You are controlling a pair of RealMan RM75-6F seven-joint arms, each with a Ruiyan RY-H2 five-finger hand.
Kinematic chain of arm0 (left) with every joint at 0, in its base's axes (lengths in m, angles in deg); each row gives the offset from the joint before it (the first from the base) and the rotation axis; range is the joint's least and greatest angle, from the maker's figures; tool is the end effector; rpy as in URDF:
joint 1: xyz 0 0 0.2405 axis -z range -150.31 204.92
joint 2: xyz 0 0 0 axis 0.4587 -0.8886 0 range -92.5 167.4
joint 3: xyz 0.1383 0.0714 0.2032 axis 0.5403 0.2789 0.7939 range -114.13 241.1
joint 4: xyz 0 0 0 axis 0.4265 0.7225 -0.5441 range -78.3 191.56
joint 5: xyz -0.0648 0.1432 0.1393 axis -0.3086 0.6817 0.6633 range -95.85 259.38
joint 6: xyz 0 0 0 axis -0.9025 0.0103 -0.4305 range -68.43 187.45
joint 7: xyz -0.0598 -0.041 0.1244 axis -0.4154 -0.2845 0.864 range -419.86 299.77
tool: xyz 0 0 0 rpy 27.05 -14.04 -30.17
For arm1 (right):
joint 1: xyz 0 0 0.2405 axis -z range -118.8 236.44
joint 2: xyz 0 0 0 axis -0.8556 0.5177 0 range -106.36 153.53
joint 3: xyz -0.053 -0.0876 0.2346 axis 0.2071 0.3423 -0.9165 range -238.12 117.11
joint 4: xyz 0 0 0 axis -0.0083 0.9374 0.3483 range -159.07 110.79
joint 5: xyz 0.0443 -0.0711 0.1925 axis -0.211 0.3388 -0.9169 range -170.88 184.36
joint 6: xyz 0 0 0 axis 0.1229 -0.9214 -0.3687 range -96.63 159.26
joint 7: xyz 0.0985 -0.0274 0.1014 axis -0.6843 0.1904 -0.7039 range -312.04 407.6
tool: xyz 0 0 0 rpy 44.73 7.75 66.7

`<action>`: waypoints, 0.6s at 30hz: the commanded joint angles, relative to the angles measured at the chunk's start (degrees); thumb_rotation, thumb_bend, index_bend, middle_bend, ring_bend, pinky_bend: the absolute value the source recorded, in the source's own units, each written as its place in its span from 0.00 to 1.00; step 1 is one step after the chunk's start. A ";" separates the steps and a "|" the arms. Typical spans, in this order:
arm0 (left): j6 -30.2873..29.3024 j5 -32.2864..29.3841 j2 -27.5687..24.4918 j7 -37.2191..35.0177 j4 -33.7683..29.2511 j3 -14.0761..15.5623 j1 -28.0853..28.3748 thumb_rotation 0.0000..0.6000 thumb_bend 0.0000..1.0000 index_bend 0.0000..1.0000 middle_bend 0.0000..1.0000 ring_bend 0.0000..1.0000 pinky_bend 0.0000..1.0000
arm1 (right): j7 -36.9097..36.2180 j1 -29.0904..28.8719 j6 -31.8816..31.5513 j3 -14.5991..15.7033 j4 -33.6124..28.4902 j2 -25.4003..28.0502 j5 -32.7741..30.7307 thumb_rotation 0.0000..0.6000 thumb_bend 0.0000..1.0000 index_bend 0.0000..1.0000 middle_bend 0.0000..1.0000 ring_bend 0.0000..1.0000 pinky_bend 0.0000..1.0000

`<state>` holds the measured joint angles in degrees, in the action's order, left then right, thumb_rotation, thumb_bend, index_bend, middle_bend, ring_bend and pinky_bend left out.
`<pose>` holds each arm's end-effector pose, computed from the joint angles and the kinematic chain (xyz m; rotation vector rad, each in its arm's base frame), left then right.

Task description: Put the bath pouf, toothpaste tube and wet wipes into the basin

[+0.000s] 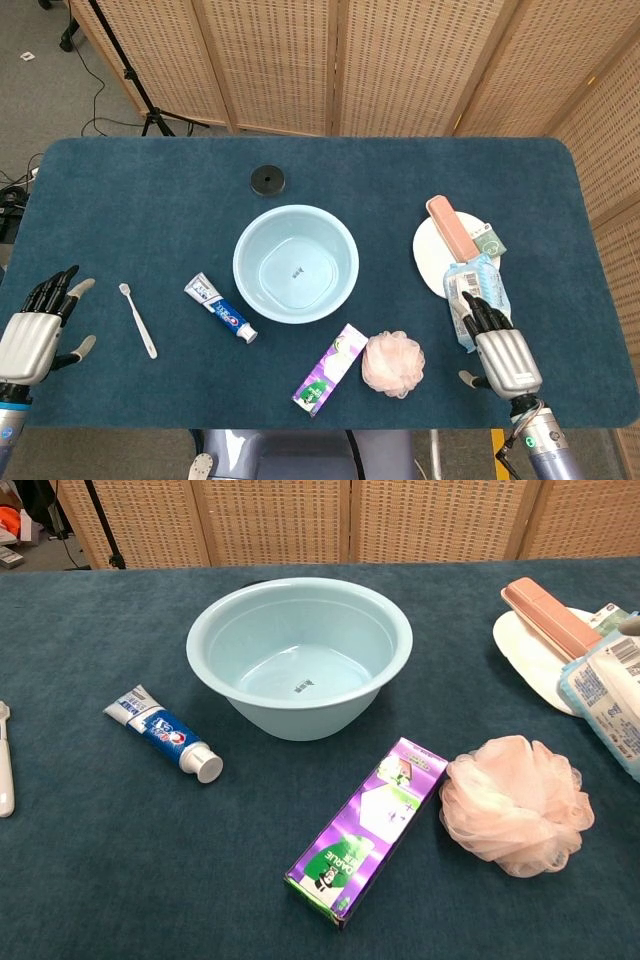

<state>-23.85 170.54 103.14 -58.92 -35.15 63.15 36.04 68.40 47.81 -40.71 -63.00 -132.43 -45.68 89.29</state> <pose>-0.2969 0.1917 0.1385 -1.5095 -0.8902 -0.9320 -0.2329 -0.1945 0.0835 1.6403 -1.0131 0.8533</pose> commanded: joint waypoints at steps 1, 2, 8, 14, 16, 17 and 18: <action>0.02 0.06 -0.30 -0.87 -0.04 -0.04 -0.01 1.00 0.26 0.15 0.00 0.00 0.12 | 4.37 -1.12 1.59 0.22 -2.62 -1.88 -2.61 1.00 0.05 0.06 0.00 0.00 0.14; 0.03 0.08 -0.40 -1.22 -0.04 -0.06 -0.01 1.00 0.26 0.15 0.00 0.00 0.12 | 5.47 -1.23 1.67 0.34 -3.13 -2.31 -3.05 1.00 0.05 0.06 0.00 0.00 0.14; 0.06 0.24 -0.98 -3.10 0.00 -0.10 -0.03 1.00 0.26 0.15 0.00 0.00 0.12 | 12.88 -1.85 1.55 0.97 -6.83 -4.58 -6.01 1.00 0.05 0.06 0.00 0.00 0.14; 0.36 0.07 -1.60 -4.09 -0.19 -0.12 -0.03 1.00 0.26 0.15 0.00 0.00 0.12 | 17.37 -2.54 1.33 1.31 -9.13 -7.06 -8.48 1.00 0.05 0.06 0.00 0.00 0.14; 0.48 0.00 -1.98 -4.41 -0.39 -0.11 -0.04 1.00 0.26 0.15 0.00 0.00 0.12 | 18.84 -2.97 1.42 1.34 -9.51 -8.04 -9.34 1.00 0.05 0.06 0.00 0.00 0.14; 0.52 -0.08 -2.23 -4.70 -0.53 -0.13 -0.07 1.00 0.26 0.15 0.00 0.00 0.12 | 19.63 -3.27 1.45 1.28 -9.74 -8.72 -9.90 1.00 0.05 0.06 0.00 0.00 0.14; 0.50 -0.10 -2.39 -4.92 -0.61 -0.16 -0.09 1.00 0.26 0.15 0.00 0.00 0.12 | 20.16 -3.51 1.51 1.24 -9.84 -9.24 -10.31 1.00 0.05 0.06 0.00 0.00 0.14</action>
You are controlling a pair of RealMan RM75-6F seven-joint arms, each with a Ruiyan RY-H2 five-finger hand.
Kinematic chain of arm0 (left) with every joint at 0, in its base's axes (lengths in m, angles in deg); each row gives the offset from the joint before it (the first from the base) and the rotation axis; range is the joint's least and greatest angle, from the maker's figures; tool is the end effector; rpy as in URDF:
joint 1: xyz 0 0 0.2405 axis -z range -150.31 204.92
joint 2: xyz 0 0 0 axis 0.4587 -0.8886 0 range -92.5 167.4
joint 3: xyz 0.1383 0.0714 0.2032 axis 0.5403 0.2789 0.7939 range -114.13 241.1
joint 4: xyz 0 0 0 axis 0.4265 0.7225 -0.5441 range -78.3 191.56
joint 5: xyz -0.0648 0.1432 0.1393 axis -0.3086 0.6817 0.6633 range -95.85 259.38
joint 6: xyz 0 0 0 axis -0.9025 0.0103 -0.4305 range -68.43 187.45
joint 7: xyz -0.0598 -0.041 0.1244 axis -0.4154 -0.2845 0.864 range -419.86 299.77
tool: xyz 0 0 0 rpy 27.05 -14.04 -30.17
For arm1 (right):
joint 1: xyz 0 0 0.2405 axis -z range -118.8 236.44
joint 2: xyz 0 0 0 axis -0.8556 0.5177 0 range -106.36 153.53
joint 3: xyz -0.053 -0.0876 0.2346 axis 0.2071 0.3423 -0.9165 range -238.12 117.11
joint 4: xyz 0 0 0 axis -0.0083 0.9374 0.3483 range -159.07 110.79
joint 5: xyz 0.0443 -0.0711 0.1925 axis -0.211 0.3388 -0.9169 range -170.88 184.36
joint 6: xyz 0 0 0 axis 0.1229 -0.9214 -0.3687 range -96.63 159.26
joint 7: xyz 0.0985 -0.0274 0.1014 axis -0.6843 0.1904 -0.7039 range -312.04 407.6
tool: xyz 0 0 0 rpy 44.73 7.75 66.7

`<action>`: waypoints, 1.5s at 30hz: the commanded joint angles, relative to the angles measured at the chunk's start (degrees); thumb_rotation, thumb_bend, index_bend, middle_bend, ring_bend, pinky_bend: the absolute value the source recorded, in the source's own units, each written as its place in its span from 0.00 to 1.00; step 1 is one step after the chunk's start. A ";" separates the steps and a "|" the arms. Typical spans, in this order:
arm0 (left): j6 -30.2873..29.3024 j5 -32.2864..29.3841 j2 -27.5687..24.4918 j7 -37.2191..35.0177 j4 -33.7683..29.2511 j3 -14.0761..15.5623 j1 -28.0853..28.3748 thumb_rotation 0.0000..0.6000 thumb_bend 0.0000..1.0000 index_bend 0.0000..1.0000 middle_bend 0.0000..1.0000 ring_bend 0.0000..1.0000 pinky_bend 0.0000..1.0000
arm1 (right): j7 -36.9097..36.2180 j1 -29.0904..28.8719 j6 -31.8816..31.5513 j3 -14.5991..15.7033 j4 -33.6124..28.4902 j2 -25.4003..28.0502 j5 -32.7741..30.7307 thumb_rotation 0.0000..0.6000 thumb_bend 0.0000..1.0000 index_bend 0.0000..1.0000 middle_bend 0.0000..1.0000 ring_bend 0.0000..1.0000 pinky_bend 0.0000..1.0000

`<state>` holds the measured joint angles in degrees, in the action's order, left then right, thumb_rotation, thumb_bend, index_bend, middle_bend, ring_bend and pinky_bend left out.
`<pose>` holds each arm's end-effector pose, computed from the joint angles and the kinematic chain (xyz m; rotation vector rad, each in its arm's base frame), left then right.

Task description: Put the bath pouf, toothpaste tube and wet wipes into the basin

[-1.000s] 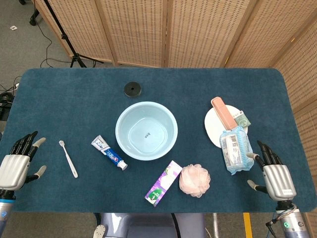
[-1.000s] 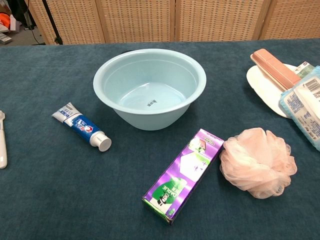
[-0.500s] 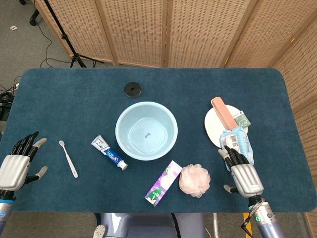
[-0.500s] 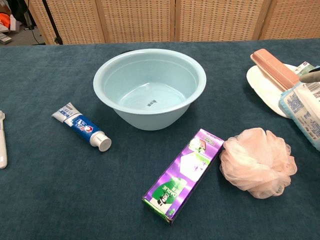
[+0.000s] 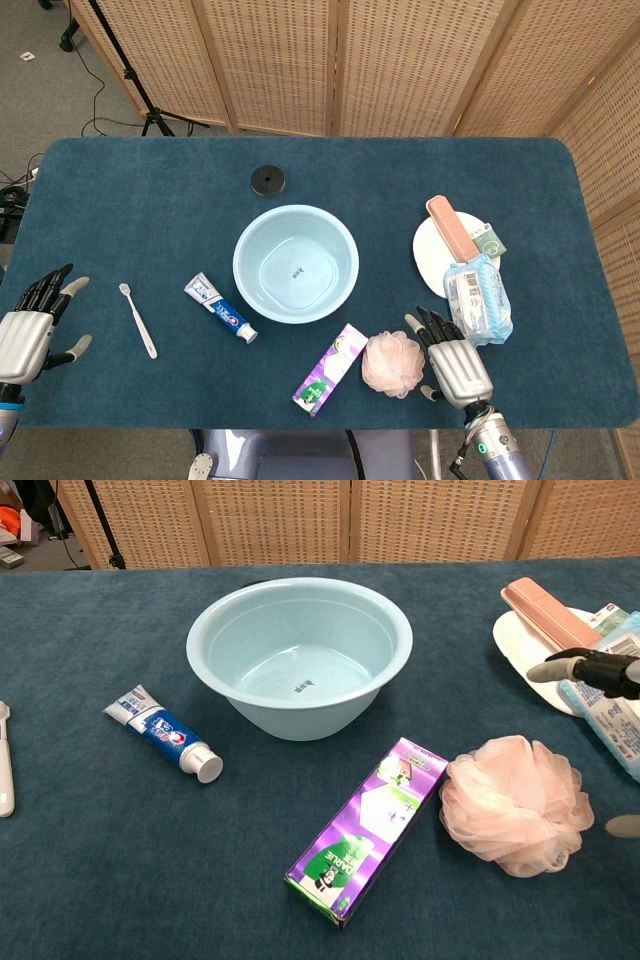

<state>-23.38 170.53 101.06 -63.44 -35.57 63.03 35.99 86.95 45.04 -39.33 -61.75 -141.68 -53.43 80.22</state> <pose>-0.2993 0.1921 0.1488 -1.4928 -0.9375 -0.9620 -0.1827 -0.1844 0.0417 1.7338 -1.0648 0.7861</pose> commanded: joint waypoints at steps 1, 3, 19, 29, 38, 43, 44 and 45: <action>-0.02 -0.11 -0.44 -0.59 -0.24 -0.07 -0.07 1.00 0.26 0.15 0.00 0.00 0.12 | 2.12 -0.98 0.20 -0.01 -0.65 -1.97 -1.61 1.00 0.05 0.06 0.00 0.00 0.14; -0.11 -0.06 -0.64 -0.96 -0.29 -0.10 -0.12 1.00 0.26 0.15 0.00 0.00 0.12 | 3.28 -1.50 0.39 0.04 -0.63 -2.89 -2.31 1.00 0.05 0.06 0.00 0.00 0.14; -0.27 0.05 -0.86 -1.22 -0.36 -0.29 -0.25 1.00 0.26 0.15 0.00 0.00 0.09 | 6.91 -6.77 3.51 -1.14 3.69 -10.05 -9.91 1.00 0.05 0.06 0.00 0.00 0.14; -0.49 0.33 -0.84 -1.09 -0.48 -0.27 -0.37 1.00 0.26 0.15 0.00 0.00 0.09 | 5.54 -7.38 1.21 -0.56 7.69 -13.71 -8.08 1.00 0.10 0.45 0.19 0.16 0.28; -0.40 0.46 -0.76 -0.99 -0.45 -0.25 -0.35 1.00 0.26 0.15 0.00 0.00 0.09 | 5.19 -7.42 -0.44 -0.18 9.02 -14.67 -7.00 1.00 0.15 0.66 0.45 0.44 0.45; -0.39 0.45 -0.75 -1.00 -0.46 -0.26 -0.36 1.00 0.26 0.15 0.00 0.00 0.09 | 5.29 -7.48 -1.40 -0.35 8.67 -14.19 -6.68 1.00 0.16 0.69 0.49 0.49 0.48; -0.39 0.46 -0.75 -0.98 -0.46 -0.26 -0.37 1.00 0.26 0.15 0.00 0.00 0.09 | 5.48 -7.52 -1.66 -0.46 8.50 -13.94 -6.60 1.00 0.16 0.69 0.50 0.49 0.49; -0.39 0.48 -0.74 -0.96 -0.46 -0.26 -0.37 1.00 0.26 0.15 0.00 0.00 0.09 | 5.63 -7.58 -1.88 -0.59 8.25 -13.69 -6.56 1.00 0.16 0.69 0.50 0.49 0.49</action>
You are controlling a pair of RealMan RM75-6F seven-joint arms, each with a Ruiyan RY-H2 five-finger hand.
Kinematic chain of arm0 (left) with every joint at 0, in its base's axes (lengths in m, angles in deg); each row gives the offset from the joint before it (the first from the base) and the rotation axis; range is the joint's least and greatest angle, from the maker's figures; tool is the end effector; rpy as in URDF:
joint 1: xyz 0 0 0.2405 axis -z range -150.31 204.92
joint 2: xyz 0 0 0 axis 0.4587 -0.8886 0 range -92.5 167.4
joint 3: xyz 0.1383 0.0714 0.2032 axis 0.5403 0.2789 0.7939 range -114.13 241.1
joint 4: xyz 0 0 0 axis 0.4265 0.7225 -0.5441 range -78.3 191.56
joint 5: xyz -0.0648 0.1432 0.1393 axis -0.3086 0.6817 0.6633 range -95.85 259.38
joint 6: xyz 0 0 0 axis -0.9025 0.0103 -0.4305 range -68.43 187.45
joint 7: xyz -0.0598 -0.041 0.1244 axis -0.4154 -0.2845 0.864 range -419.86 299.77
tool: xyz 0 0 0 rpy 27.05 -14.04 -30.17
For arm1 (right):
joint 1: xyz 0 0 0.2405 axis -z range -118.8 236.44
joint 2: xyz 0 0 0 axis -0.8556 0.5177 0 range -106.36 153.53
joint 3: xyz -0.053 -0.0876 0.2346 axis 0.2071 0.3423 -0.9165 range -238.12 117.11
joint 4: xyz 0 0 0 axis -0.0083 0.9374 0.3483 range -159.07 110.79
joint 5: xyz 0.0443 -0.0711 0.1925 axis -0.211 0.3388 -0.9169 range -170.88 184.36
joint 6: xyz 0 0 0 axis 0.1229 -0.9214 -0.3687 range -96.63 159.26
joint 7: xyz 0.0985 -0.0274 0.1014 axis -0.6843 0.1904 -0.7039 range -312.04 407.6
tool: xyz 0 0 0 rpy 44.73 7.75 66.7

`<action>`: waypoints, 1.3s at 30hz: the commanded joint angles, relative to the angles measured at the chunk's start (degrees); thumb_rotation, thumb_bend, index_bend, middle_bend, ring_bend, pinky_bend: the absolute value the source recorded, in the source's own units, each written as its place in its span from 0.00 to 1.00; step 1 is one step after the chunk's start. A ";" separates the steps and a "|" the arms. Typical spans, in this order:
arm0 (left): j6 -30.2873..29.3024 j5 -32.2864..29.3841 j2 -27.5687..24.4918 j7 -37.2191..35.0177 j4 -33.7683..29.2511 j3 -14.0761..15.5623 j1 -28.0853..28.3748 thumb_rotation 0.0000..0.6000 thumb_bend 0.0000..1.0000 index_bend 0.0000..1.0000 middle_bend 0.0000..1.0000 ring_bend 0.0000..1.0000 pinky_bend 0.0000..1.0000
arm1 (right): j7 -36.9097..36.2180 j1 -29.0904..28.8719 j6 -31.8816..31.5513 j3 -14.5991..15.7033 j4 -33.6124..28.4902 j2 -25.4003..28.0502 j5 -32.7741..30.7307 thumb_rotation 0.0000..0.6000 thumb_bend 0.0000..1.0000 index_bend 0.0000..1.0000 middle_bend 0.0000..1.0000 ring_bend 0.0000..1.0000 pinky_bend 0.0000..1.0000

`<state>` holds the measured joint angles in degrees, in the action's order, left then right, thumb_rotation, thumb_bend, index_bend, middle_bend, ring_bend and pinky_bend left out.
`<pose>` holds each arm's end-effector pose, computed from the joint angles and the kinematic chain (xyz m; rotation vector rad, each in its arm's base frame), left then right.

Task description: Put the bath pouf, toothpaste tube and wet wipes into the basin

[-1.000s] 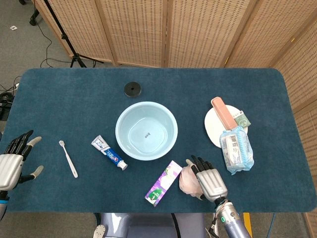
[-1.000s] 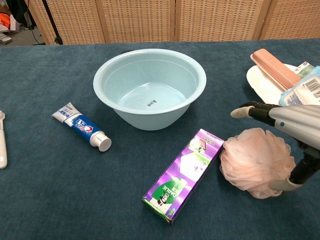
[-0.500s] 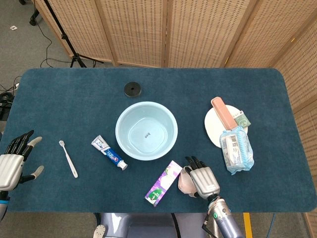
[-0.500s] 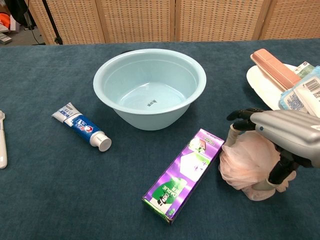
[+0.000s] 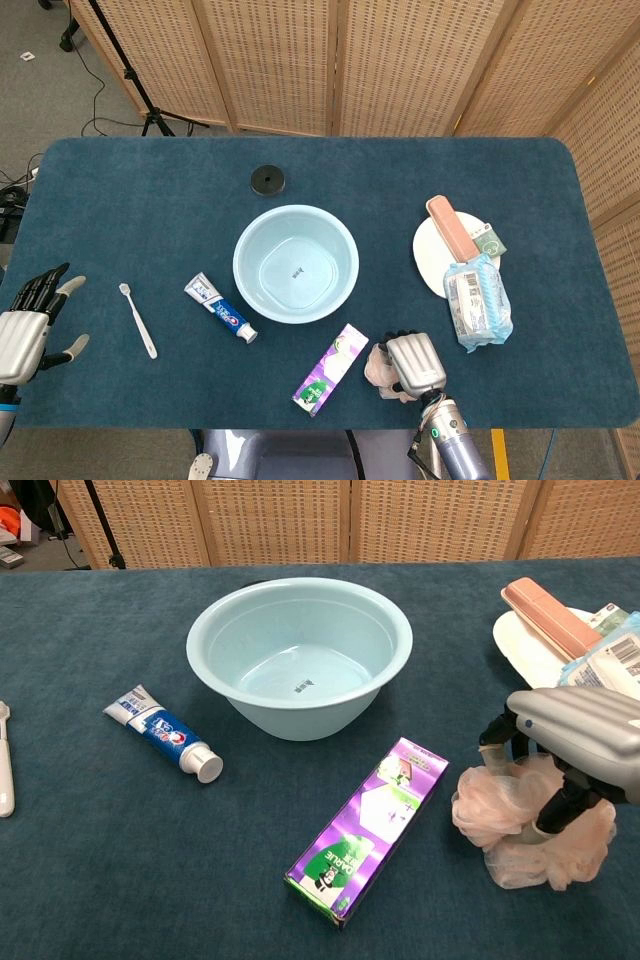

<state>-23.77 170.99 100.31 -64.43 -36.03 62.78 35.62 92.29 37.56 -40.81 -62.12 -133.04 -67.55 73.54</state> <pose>-0.2982 0.1910 0.1532 -1.4856 -0.9404 -0.9777 -0.1564 -0.2037 -0.0182 1.7840 -1.0421 0.8017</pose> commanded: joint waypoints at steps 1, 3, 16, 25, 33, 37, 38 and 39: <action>-0.03 0.02 -0.01 0.03 -0.03 0.00 -0.02 1.00 0.26 0.15 0.00 0.00 0.09 | 0.44 -0.15 -0.61 -0.38 -0.66 0.69 0.15 1.00 0.16 0.70 0.50 0.49 0.49; -0.11 0.05 -0.03 0.03 -0.07 -0.02 -0.05 1.00 0.26 0.15 0.00 0.00 0.09 | 0.94 -0.37 -1.05 -0.84 -1.27 1.43 0.21 1.00 0.16 0.70 0.50 0.49 0.49; 0.02 0.03 0.08 0.44 -0.07 -0.02 -0.05 1.00 0.26 0.15 0.00 0.00 0.09 | 5.73 -3.77 -2.53 -6.69 -7.45 8.38 -2.06 1.00 0.17 0.71 0.50 0.49 0.49; 0.07 -0.07 0.22 0.94 -0.13 -0.05 -0.08 1.00 0.26 0.15 0.00 0.00 0.09 | 8.61 -8.23 -2.18 -11.74 -11.68 11.95 -3.74 1.00 0.16 0.72 0.50 0.49 0.49; 0.05 -0.52 -0.03 0.30 -0.03 -0.29 -0.14 1.00 0.26 0.15 0.00 0.00 0.09 | 13.18 -14.59 -1.17 -15.62 -13.20 9.66 -6.13 1.00 0.16 0.72 0.50 0.49 0.49; 0.12 -1.09 -0.24 -0.45 0.16 -0.58 -0.15 1.00 0.26 0.15 0.00 0.00 0.09 | 15.04 -18.68 -0.35 -17.91 -12.17 7.01 -9.28 1.00 0.16 0.72 0.50 0.49 0.49; 0.14 -1.23 -0.29 -0.65 0.23 -0.64 -0.16 1.00 0.26 0.15 0.00 0.00 0.09 | 15.40 -19.79 -0.05 -18.37 -11.70 6.17 -9.93 1.00 0.16 0.72 0.50 0.49 0.49; 0.18 -1.33 -0.32 -0.83 0.27 -0.70 -0.15 1.00 0.26 0.15 0.00 0.00 0.09 | 15.60 -20.80 0.13 -18.80 -11.13 5.33 -10.63 1.00 0.16 0.72 0.50 0.49 0.49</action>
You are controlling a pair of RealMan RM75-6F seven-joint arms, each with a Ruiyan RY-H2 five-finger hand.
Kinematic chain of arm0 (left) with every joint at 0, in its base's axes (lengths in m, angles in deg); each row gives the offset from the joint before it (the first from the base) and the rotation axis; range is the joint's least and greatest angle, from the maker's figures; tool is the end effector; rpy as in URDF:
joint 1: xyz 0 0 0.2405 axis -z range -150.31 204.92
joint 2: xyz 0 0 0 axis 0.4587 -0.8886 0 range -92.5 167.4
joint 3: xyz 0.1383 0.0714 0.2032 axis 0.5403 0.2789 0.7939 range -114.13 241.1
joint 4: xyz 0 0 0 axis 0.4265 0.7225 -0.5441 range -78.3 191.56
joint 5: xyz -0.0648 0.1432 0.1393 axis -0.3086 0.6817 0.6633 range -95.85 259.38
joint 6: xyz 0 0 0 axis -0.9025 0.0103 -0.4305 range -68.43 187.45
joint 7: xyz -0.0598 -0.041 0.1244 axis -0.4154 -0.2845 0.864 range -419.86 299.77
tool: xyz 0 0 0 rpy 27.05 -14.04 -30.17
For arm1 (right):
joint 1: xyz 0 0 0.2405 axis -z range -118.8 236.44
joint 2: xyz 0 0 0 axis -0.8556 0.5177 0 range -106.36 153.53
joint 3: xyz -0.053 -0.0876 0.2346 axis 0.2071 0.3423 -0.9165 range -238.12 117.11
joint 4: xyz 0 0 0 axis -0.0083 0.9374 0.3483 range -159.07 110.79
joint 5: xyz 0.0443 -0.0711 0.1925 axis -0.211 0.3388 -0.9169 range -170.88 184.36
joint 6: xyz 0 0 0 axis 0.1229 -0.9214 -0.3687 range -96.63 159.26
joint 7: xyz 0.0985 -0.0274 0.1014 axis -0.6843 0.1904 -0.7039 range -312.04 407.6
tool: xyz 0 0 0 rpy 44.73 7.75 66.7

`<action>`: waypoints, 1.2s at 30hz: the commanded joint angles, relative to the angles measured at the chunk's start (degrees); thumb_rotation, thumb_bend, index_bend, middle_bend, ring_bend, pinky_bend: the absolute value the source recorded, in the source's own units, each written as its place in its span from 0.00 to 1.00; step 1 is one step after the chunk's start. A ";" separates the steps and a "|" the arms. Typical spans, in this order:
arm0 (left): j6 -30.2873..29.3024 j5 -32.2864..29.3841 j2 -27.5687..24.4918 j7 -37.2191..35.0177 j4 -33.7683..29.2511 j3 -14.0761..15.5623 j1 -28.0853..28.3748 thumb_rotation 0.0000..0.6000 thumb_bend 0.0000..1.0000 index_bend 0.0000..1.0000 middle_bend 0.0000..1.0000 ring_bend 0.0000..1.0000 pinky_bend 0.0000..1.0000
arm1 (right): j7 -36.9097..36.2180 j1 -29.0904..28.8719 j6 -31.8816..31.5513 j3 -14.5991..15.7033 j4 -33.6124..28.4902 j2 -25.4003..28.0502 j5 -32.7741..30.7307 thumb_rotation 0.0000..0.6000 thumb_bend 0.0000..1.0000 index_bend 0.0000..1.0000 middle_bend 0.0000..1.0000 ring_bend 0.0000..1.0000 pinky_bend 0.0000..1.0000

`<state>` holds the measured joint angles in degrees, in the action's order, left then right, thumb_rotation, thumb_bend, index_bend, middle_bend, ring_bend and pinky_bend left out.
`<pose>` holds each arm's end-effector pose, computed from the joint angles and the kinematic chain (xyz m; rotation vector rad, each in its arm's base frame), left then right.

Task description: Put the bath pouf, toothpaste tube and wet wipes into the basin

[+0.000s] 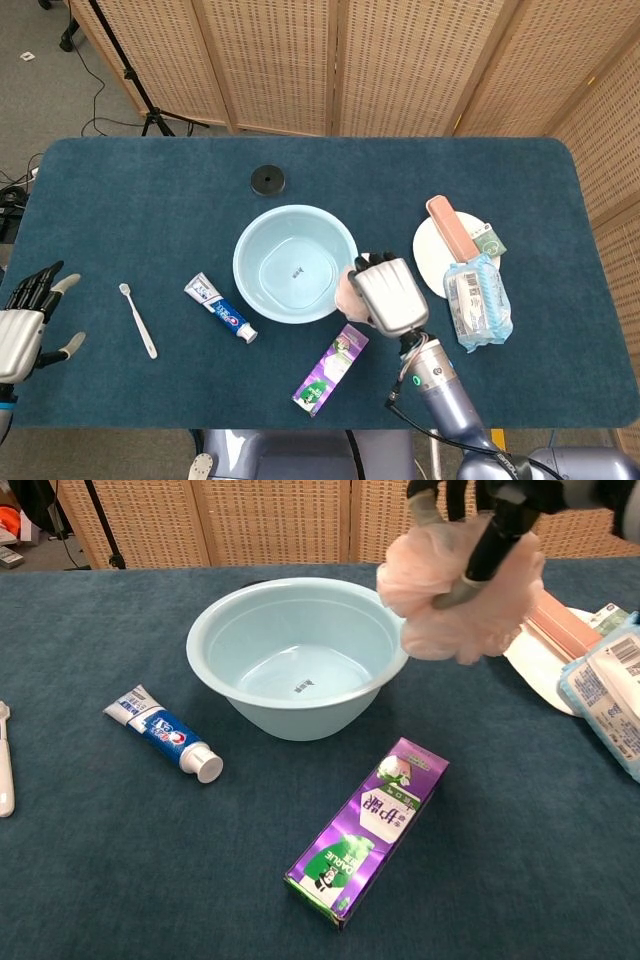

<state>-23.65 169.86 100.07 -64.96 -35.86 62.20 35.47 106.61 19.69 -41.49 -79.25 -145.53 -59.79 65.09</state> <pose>-0.3013 0.1928 0.1571 -1.4605 -0.9458 -0.9740 -0.0401 -0.2804 0.0612 1.7714 -0.6516 1.0331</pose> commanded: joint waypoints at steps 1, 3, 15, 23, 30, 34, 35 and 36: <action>0.17 -0.35 -0.12 -0.49 0.20 -0.19 0.04 1.00 0.26 0.15 0.00 0.00 0.09 | 1.24 -4.14 1.26 -2.19 2.09 -3.54 -2.86 1.00 0.16 0.72 0.50 0.49 0.49; 0.29 -0.48 -0.17 -0.80 0.33 -0.25 0.08 1.00 0.26 0.15 0.00 0.00 0.09 | 1.25 -5.89 1.43 -2.66 3.48 -5.27 -3.63 1.00 0.16 0.72 0.50 0.49 0.49; 0.43 -0.21 -0.41 -1.83 0.47 -0.12 0.08 1.00 0.26 0.15 0.00 0.00 0.09 | -1.67 -11.79 1.84 -2.49 10.64 -11.45 -4.12 1.00 0.16 0.72 0.50 0.49 0.49; 1.06 -0.57 -0.10 -1.97 0.91 -0.18 0.31 1.00 0.26 0.15 0.00 0.00 0.09 | -3.68 -13.68 1.75 -2.16 13.92 -13.43 -4.67 1.00 0.16 0.69 0.42 0.46 0.49; 0.83 -0.32 -0.13 -2.06 0.94 -0.08 0.20 1.00 0.26 0.15 0.00 0.00 0.09 | -6.77 -14.47 2.44 -1.56 14.70 -14.29 -5.07 1.00 0.10 0.38 0.05 0.05 0.29; 0.90 -0.47 -0.23 -2.26 0.92 -0.13 0.21 1.00 0.26 0.15 0.00 0.00 0.09 | -8.54 -14.51 2.92 -1.10 14.91 -13.99 -5.11 1.00 0.10 0.26 0.00 0.00 0.23; 0.84 -0.40 -0.25 -2.25 0.88 -0.11 0.18 1.00 0.26 0.15 0.00 0.00 0.09 | -8.89 -14.51 2.91 -0.96 15.01 -13.98 -5.01 1.00 0.10 0.25 0.00 0.00 0.23; 0.83 -0.37 -0.25 -2.21 0.85 -0.09 0.17 1.00 0.26 0.15 0.00 0.00 0.09 | -9.28 -14.50 2.94 -0.82 15.06 -13.98 -4.94 1.00 0.10 0.25 0.00 0.00 0.23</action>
<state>-22.81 169.49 99.83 -67.16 -35.00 62.11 35.65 97.59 5.20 -38.62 -80.24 -130.57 -73.82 60.09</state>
